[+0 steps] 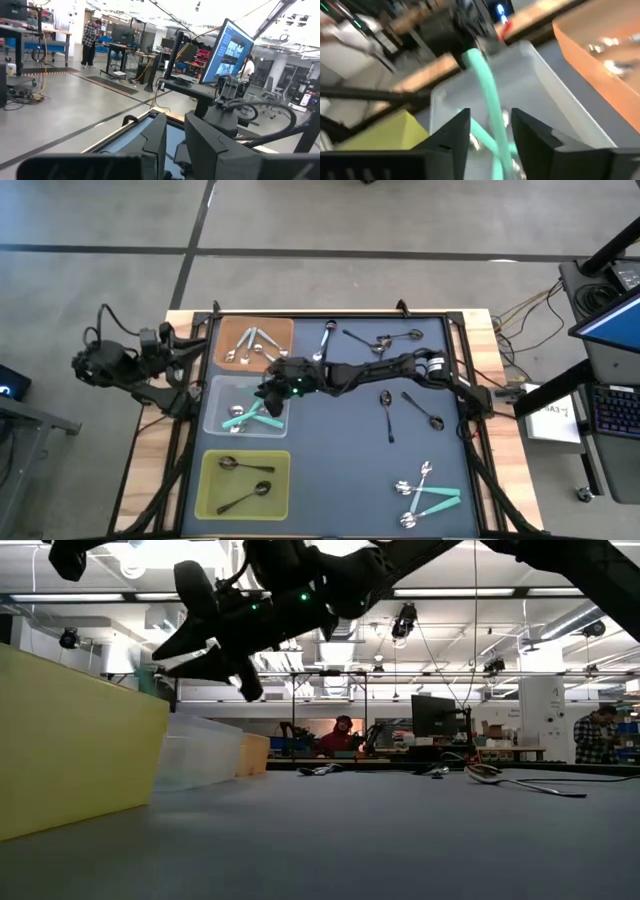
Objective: Sort silverware by color (type)
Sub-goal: Put the light green spoon into the transparent bin, then put the black spoon into the yellow bin
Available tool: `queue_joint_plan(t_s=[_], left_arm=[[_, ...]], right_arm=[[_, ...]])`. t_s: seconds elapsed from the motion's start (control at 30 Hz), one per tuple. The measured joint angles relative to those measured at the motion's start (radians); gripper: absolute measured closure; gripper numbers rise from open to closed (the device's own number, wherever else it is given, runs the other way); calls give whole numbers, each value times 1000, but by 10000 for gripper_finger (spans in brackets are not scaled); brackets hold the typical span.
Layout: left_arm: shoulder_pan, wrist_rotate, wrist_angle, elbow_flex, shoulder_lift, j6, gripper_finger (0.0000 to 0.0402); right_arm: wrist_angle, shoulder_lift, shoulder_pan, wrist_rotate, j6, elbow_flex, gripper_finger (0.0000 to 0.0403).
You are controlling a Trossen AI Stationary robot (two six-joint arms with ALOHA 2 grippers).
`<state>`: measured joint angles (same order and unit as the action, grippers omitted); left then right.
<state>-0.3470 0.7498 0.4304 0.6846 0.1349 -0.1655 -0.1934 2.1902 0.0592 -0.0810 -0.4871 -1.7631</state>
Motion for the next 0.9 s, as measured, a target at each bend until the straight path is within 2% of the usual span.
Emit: queue_joint_plan(t_s=[0.1, 0.23, 0.37, 0.47, 0.57, 0.67, 0.8, 0.9], left_arm=[[0, 0, 14, 15, 0, 1, 350], [0, 0, 23, 22, -1, 1, 350], [0, 0, 26, 22, -1, -12, 350], [0, 0, 30, 18, -1, -25, 350], [0, 0, 32, 11, -1, -28, 350], [0, -1, 60, 8, 0, -53, 350], [0, -4, 125, 7, 2, -105, 350], [0, -3, 172, 7, 2, -131, 350]], right_arm=[[218, -7, 3, -1, 40, -74, 248], [649, -23, 9, 18, 127, -230, 238], [1111, -32, 11, 161, 148, -363, 245], [1342, -32, 10, 291, 132, -377, 251], [1498, -35, 10, 367, 67, -331, 256], [1578, -59, 9, 382, -4, -227, 257], [1562, -158, -7, 378, -106, -2, 254], [1463, -282, -13, 330, -222, 190, 253]])
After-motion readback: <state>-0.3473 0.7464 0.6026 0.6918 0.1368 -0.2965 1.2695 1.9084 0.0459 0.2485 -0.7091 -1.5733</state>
